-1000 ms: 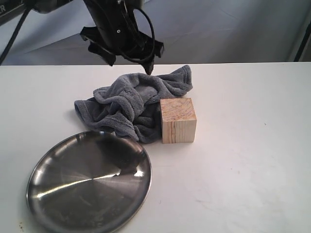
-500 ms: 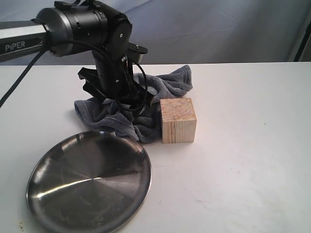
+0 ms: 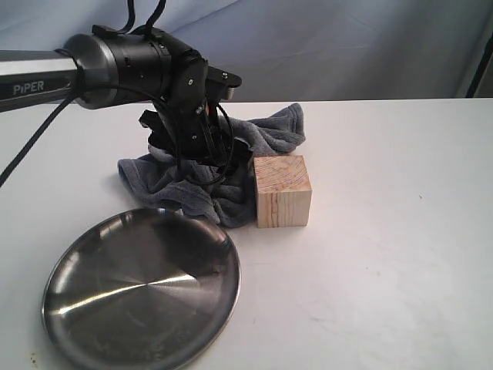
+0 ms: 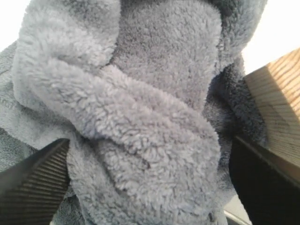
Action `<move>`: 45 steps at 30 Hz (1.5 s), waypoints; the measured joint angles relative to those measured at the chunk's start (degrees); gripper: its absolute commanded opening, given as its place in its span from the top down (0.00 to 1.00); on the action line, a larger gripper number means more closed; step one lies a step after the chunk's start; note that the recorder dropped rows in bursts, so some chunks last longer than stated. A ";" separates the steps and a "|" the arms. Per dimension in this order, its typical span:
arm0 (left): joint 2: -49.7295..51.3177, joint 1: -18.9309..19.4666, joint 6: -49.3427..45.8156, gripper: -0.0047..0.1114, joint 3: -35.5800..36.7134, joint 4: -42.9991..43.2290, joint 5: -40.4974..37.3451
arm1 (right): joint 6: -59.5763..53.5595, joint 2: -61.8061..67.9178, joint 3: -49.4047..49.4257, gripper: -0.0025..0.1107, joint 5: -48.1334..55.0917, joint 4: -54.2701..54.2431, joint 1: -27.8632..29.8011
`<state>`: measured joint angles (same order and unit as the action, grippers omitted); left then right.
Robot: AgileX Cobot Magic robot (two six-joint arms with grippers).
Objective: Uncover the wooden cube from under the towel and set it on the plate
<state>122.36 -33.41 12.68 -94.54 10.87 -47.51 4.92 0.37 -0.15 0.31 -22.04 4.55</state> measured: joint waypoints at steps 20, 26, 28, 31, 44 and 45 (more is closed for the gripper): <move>5.56 2.95 -2.26 0.79 0.09 0.36 8.04 | 0.00 0.00 0.00 0.95 0.00 0.00 0.00; 5.66 4.18 -2.26 0.79 0.09 2.36 13.09 | 0.00 0.00 0.00 0.95 0.00 0.00 0.00; 5.65 4.74 -2.26 0.79 0.09 3.47 14.35 | 0.00 0.00 0.00 0.95 0.00 0.00 0.00; 5.65 5.60 -2.35 0.79 0.09 4.80 16.32 | 0.00 0.00 0.00 0.95 0.00 0.00 0.00; 5.65 6.04 -2.35 0.79 0.09 5.61 17.11 | 0.00 0.00 0.00 0.95 0.00 0.00 0.00; 5.65 6.04 -2.35 0.79 0.09 5.61 16.71 | 0.00 0.00 0.00 0.95 0.00 0.00 0.00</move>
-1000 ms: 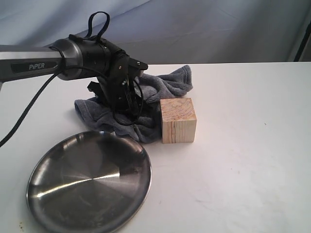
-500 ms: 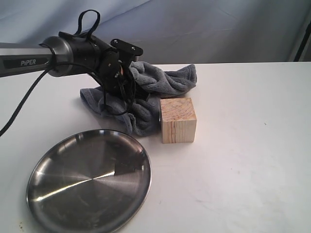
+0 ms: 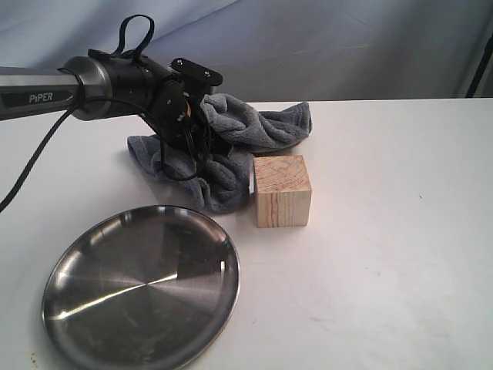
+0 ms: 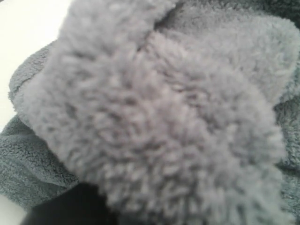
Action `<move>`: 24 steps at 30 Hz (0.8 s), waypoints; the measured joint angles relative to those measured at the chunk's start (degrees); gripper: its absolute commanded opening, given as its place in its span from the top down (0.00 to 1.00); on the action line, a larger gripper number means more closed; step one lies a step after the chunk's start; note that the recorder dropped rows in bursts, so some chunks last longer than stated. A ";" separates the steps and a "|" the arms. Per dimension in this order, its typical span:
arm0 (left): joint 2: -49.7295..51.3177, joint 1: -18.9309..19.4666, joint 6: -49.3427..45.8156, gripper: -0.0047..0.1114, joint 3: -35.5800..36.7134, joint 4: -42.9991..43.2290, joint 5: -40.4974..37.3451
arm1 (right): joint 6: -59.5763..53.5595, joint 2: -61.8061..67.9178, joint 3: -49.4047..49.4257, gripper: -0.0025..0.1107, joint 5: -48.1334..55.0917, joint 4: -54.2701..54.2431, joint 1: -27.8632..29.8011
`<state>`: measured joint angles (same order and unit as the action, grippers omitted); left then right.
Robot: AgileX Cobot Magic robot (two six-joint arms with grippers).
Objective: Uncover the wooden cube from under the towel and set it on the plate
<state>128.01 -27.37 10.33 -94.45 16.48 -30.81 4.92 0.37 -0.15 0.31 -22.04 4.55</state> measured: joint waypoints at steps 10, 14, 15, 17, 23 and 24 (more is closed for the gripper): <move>0.00 0.00 0.00 0.56 0.00 2.00 -2.04 | 0.00 0.00 0.00 0.95 0.00 0.00 0.00; 0.00 0.00 0.00 0.39 0.00 2.09 -2.30 | 0.00 0.00 0.00 0.95 0.00 0.00 0.00; 0.00 0.00 0.00 0.37 0.00 2.25 -2.30 | 0.00 0.00 0.00 0.95 0.00 0.00 0.00; 0.00 0.00 0.00 0.31 0.00 2.23 -2.30 | 0.00 0.00 0.00 0.95 0.00 0.00 0.00; -0.28 0.00 0.00 0.29 0.00 2.28 -2.53 | 0.00 0.00 0.00 0.95 0.00 0.00 0.00; -0.53 0.00 0.00 0.29 0.00 2.28 -2.81 | 0.00 0.00 0.00 0.95 0.00 0.00 0.00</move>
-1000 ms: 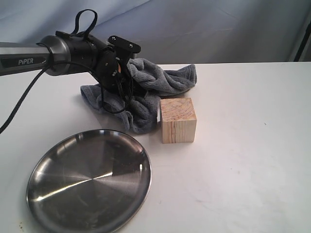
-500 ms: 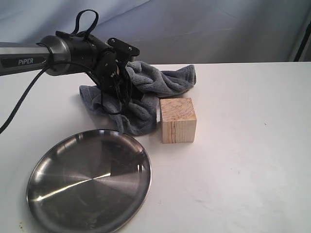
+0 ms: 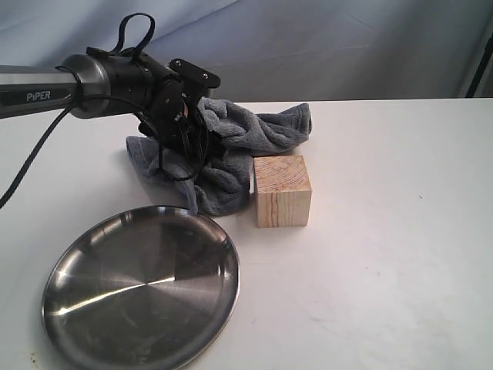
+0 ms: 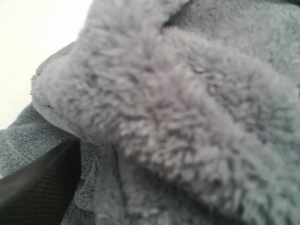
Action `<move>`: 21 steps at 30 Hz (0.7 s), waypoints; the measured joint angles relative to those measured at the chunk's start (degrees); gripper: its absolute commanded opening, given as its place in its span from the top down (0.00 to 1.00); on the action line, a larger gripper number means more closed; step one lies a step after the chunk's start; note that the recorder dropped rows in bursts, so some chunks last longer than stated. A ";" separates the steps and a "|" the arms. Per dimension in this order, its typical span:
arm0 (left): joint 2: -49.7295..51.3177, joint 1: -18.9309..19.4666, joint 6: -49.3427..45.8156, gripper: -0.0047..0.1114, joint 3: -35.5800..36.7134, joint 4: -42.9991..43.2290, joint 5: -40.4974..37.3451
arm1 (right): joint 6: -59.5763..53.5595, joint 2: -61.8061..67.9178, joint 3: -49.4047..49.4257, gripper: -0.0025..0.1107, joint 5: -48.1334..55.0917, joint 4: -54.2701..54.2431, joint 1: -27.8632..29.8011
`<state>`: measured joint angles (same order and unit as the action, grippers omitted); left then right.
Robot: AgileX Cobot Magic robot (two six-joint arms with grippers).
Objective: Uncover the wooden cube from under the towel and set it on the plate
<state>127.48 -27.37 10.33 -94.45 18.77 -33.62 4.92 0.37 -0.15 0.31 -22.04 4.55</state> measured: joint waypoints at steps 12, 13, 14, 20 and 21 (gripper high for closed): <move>-9.33 0.00 0.00 0.29 0.04 -1.89 -7.04 | 0.00 0.00 0.00 0.95 0.00 0.00 0.00; -9.33 0.00 0.00 0.29 0.04 -1.89 -7.13 | 0.00 0.00 0.00 0.95 0.00 0.00 0.00; -9.33 0.00 0.00 0.29 0.04 -1.89 -6.44 | 0.00 0.00 0.00 0.95 0.00 0.00 0.00; -9.04 0.00 3.89 0.29 0.04 -2.03 3.35 | 0.00 0.00 0.00 0.95 0.00 0.00 0.00; -8.69 0.00 5.15 0.29 0.04 -2.22 4.32 | 0.00 0.00 0.00 0.95 0.00 0.00 0.00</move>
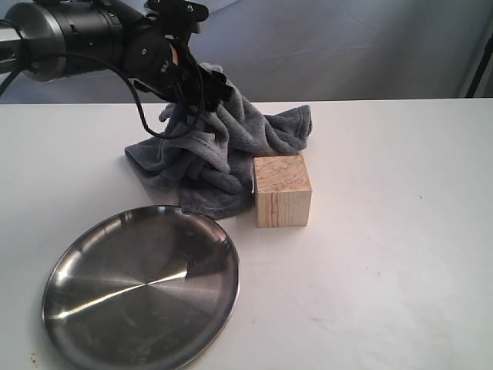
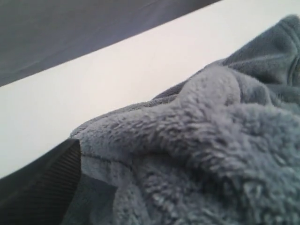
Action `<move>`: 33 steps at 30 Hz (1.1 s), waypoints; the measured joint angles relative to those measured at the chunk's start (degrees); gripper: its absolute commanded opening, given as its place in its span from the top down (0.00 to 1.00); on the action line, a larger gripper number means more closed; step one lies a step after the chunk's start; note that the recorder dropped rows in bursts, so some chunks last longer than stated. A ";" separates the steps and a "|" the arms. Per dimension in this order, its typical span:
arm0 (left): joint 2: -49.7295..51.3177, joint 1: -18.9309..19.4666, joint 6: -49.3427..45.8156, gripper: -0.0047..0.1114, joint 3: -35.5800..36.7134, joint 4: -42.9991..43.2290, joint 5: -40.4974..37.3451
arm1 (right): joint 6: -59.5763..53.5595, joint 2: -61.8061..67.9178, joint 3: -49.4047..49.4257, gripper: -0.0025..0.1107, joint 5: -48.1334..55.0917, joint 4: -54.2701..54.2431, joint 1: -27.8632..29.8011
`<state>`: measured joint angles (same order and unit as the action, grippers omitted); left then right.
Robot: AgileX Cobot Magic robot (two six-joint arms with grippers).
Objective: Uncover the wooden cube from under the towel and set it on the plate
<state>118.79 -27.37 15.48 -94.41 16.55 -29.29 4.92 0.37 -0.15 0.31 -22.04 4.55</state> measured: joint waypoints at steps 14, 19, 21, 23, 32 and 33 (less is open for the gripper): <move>3.54 0.00 3.03 0.29 0.00 -4.79 1.30 | 0.00 0.00 0.00 0.95 0.00 0.00 0.00; 3.54 0.00 3.38 0.29 0.00 -4.79 1.38 | 0.00 0.00 0.00 0.95 0.00 0.00 0.00; 3.54 0.00 3.38 0.29 0.00 -4.79 1.38 | 0.00 0.00 0.00 0.95 0.00 0.00 0.00; 3.54 0.00 3.38 0.29 0.00 -4.79 1.38 | 0.00 0.00 0.00 0.95 0.00 0.00 0.00; 3.54 0.00 3.38 0.29 0.00 -4.79 2.81 | 0.00 0.00 0.00 0.95 0.00 0.00 0.00; 3.54 0.00 3.38 0.29 0.00 -4.79 3.07 | 0.00 0.00 0.00 0.95 0.00 0.00 0.00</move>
<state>122.32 -27.37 18.86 -94.41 11.76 -26.23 4.92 0.37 -0.15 0.31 -22.04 4.55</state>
